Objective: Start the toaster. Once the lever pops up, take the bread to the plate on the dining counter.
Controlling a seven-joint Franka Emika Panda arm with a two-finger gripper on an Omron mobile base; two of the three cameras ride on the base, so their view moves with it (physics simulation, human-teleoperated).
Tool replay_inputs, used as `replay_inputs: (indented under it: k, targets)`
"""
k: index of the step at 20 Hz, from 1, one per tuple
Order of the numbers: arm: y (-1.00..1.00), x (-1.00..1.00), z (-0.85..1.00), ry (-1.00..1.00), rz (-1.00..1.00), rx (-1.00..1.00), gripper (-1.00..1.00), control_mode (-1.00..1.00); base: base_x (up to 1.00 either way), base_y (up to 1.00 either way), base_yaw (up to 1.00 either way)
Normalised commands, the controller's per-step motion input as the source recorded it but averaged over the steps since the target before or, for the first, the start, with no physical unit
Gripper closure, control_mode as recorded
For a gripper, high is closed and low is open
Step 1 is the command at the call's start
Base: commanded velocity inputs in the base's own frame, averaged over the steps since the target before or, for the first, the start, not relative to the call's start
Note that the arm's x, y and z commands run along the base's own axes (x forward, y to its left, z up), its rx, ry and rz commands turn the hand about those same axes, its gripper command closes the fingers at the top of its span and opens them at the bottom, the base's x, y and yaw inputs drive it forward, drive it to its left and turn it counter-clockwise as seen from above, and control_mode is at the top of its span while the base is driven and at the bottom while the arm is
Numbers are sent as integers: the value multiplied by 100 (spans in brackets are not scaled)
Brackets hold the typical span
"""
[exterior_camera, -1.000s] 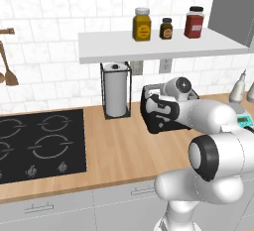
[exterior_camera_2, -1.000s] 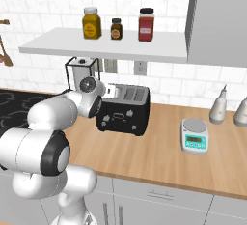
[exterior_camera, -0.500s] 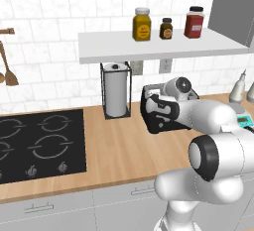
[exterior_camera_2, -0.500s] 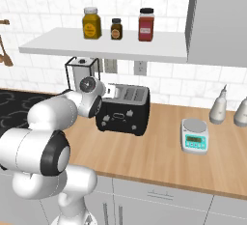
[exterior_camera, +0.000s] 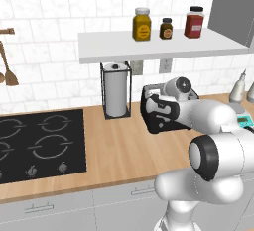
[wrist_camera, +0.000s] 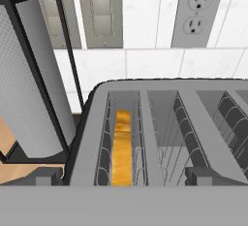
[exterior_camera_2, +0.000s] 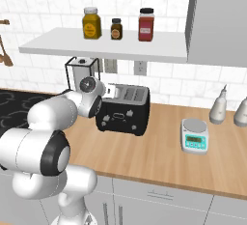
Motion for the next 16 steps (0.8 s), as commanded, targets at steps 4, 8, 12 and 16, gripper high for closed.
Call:
replay_inputs:
  k: [4, 8, 12, 16]
  targets:
    - [0, 0, 0, 0, 0, 0, -100, -100, 0, 0, 0]
    - [0, 0, 0, 0, 0, 0, -100, -100, 0, 0, 0]
    - [0, 0, 0, 0, 0, 0, -100, -100, 0, 0, 0]
    - [0, 0, 0, 0, 0, 0, -100, -100, 0, 0, 0]
